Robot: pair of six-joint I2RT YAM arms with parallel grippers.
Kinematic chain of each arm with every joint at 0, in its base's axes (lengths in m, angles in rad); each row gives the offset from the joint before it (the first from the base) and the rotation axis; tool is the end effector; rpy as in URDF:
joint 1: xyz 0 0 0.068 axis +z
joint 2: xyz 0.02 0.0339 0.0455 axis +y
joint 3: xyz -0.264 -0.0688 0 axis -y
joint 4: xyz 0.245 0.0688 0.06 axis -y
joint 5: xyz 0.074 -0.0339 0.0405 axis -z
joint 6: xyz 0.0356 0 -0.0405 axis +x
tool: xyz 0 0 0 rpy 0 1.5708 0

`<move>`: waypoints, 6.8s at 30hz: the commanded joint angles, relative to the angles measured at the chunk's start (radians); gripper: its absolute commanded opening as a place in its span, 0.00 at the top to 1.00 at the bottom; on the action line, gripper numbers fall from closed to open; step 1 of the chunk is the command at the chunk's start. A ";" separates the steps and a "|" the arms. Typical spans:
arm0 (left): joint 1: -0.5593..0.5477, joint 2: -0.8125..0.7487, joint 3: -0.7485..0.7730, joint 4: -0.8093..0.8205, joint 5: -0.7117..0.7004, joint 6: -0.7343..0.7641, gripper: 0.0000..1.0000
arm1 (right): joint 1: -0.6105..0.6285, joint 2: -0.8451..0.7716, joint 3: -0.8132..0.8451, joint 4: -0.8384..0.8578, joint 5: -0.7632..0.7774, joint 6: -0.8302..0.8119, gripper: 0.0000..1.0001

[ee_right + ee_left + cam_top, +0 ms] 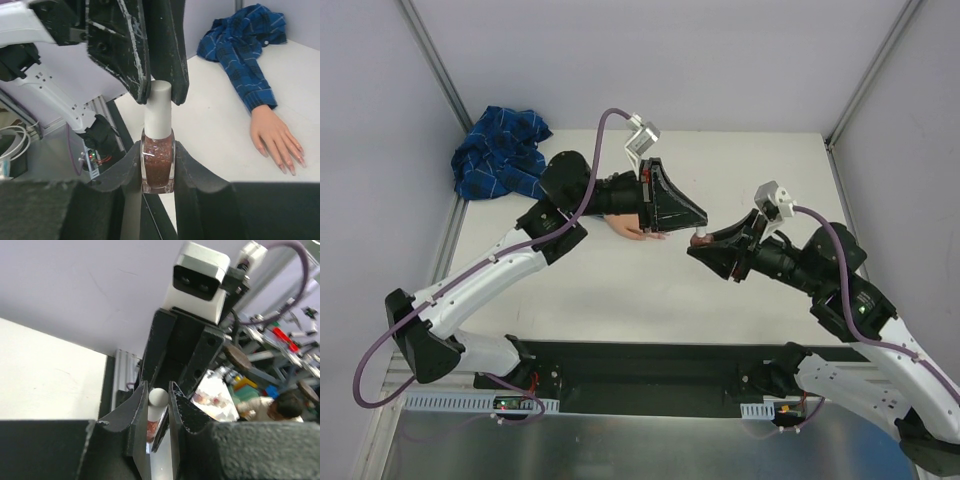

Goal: Paint the nails

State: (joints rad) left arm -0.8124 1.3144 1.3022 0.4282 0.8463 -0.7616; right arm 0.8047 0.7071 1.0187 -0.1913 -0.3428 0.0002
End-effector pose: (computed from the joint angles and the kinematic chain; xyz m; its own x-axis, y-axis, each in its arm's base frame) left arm 0.1787 -0.2274 0.4653 -0.4560 -0.1837 -0.8708 0.8809 -0.2324 -0.4122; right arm 0.0890 0.1098 0.4301 0.0830 0.0866 -0.9928 -0.9101 0.4125 -0.0401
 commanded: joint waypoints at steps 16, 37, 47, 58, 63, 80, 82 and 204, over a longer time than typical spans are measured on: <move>-0.291 0.051 0.282 -0.640 -1.142 0.148 1.00 | 0.320 0.149 0.107 0.131 0.852 -0.385 1.00; -0.099 -0.213 -0.020 -0.183 -0.315 0.153 0.17 | 0.093 -0.034 0.098 -0.151 0.021 -0.203 1.00; -0.030 -0.087 -0.104 0.271 0.022 -0.149 0.28 | 0.082 -0.026 0.101 -0.060 -0.071 -0.075 1.00; -0.028 -0.030 -0.077 0.342 0.062 -0.200 0.45 | 0.070 -0.001 0.103 -0.046 0.019 -0.072 1.00; -0.033 -0.041 -0.067 0.236 0.034 -0.137 0.48 | 0.053 -0.005 0.107 -0.040 0.034 -0.081 1.00; -0.270 -0.040 0.161 -0.424 -0.853 0.317 1.00 | 0.126 0.107 0.198 -0.090 0.502 -0.237 1.00; -0.307 -0.003 0.183 -0.482 -1.057 0.289 1.00 | 0.218 0.155 0.218 -0.048 0.718 -0.323 1.00; -0.108 0.039 0.491 -0.905 -0.437 0.387 1.00 | 0.129 0.129 0.235 -0.287 0.200 -0.301 1.00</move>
State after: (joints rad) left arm -0.9276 1.3891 1.7840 -0.5064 0.4355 -0.3668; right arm 0.9356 0.8566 1.2488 -0.5354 -0.1207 -0.3004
